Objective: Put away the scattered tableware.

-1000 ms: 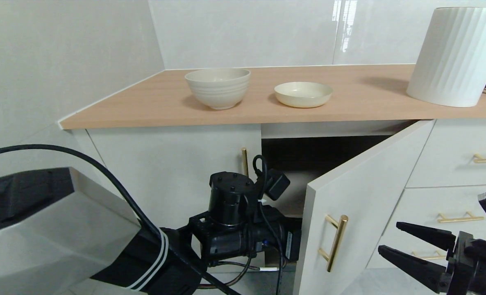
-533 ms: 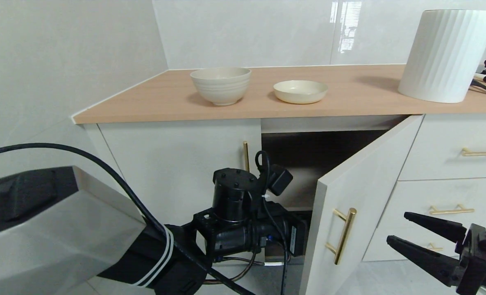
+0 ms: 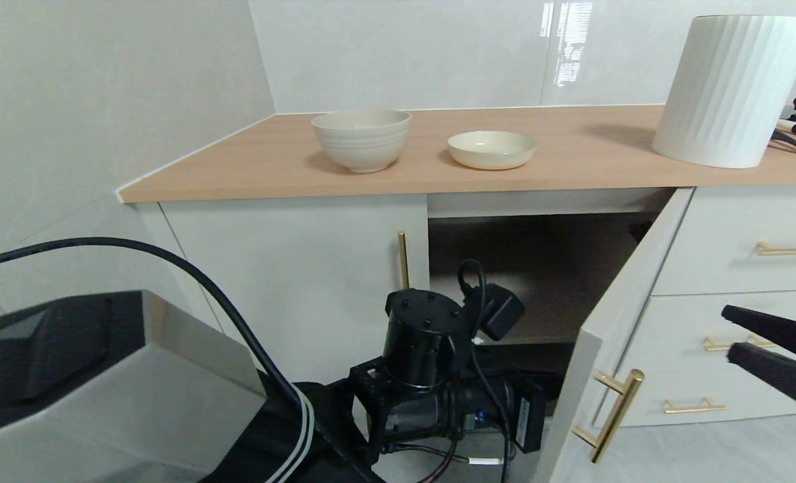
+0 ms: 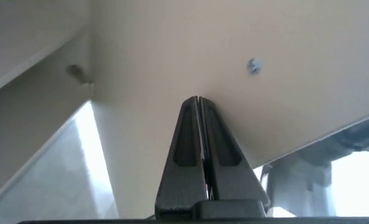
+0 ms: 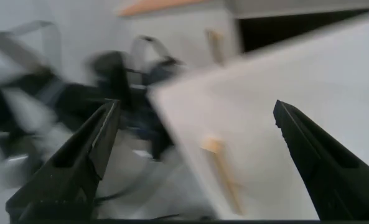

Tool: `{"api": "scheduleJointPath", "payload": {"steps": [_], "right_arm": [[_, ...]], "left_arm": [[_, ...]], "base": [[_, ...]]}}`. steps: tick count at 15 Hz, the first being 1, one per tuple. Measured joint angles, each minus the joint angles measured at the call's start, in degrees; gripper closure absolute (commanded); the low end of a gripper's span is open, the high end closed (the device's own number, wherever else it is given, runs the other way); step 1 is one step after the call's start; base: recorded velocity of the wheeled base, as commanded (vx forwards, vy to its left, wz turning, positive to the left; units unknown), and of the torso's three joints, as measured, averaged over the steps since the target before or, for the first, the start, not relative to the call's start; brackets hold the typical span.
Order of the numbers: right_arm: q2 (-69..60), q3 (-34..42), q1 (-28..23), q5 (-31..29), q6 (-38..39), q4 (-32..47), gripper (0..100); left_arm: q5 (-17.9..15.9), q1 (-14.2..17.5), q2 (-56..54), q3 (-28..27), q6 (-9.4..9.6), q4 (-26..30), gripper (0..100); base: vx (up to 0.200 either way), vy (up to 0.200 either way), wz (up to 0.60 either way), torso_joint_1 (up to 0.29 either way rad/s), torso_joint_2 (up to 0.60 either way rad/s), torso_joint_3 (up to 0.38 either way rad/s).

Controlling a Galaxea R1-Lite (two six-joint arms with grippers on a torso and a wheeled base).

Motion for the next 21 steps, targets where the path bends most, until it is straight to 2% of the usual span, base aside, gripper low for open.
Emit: {"api": "scheduleJointPath", "payload": {"steps": [2, 5, 7, 9, 10, 11, 13, 15, 17, 19, 21], "right_arm": [[-6.62, -6.03, 0.0, 3.78, 2.0, 11.34, 0], [-11.93, -9.75, 0.0, 5.06, 2.61, 13.53, 0], [-13.2, -10.03, 0.0, 5.06, 2.61, 13.73, 0], [-13.64, -10.06, 0.0, 5.06, 2.61, 13.82, 0], [-13.73, -9.98, 0.0, 5.33, 2.6, 13.82, 0], [-13.78, -9.95, 0.0, 5.58, 2.57, 13.82, 0], [-13.56, -9.84, 0.0, 5.66, 2.61, 13.82, 0], [-12.63, -9.62, 0.0, 5.61, 2.63, 13.82, 0], [-11.0, -9.59, 0.24, 5.69, 2.04, 13.84, 0], [-4.96, -10.97, 1.95, 5.5, -0.41, 13.86, 0], [4.02, -14.01, 3.63, 4.57, -3.25, 13.75, 0]], "left_arm": [[-0.1, -1.76, 0.35, -2.06, -0.07, 1.99, 100], [-0.02, -3.56, 1.24, -8.66, -0.11, 10.34, 100], [-0.32, -6.81, 2.06, -14.53, -0.68, 16.64, 100], [-0.18, -10.25, 2.47, -19.35, -5.25, 19.13, 100], [0.0, -11.17, 2.15, -20.29, -6.7, 19.18, 100], [0.77, -10.95, 1.35, -20.18, -7.35, 18.91, 100], [1.71, -8.98, -1.27, -17.25, -7.61, 17.9, 100], [2.02, -5.29, -4.83, -11.39, -7.72, 15.43, 100], [2.11, -0.5, -8.35, -5.05, -7.69, 11.43, 100], [2.04, 5.53, -12.26, 5.62, -7.33, 5.9, 100], [2.06, 12.41, -17.31, 14.17, -6.05, 0.22, 100]], "base": [[0.0, 0.0, 0.0, 0.0, 0.0, 0.0], [0.0, 0.0, 0.0, 0.0, 0.0, 0.0], [0.0, 0.0, 0.0, 0.0, 0.0, 0.0], [0.0, 0.0, 0.0, 0.0, 0.0, 0.0], [0.0, 0.0, 0.0, 0.0, 0.0, 0.0], [0.0, 0.0, 0.0, 0.0, 0.0, 0.0], [0.0, 0.0, 0.0, 0.0, 0.0, 0.0], [0.0, 0.0, 0.0, 0.0, 0.0, 0.0], [0.0, 0.0, 0.0, 0.0, 0.0, 0.0], [0.0, 0.0, 0.0, 0.0, 0.0, 0.0], [0.0, 0.0, 0.0, 0.0, 0.0, 0.0]]}}
